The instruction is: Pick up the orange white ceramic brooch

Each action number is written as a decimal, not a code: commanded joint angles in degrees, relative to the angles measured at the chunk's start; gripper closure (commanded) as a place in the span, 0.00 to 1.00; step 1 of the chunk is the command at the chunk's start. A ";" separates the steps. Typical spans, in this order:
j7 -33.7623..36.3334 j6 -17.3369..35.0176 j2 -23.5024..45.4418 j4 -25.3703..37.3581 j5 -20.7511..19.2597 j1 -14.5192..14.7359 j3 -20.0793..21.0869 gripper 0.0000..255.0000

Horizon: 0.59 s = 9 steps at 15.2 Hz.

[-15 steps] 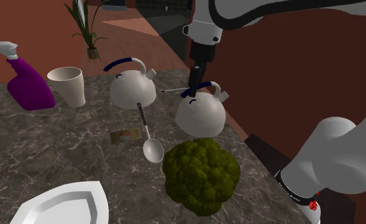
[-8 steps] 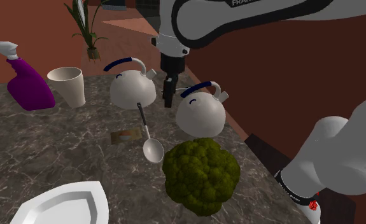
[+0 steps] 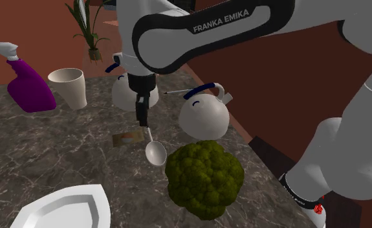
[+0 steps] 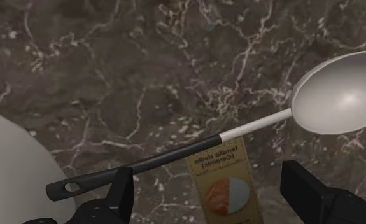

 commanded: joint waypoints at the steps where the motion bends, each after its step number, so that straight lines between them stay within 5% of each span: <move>1: -0.68 0.77 3.22 2.46 -1.55 1.17 0.86 0.00; 5: -1.34 1.34 9.16 7.71 -4.59 3.83 2.27 0.00; 9: -1.11 4.06 10.19 5.98 -4.97 3.92 2.11 0.00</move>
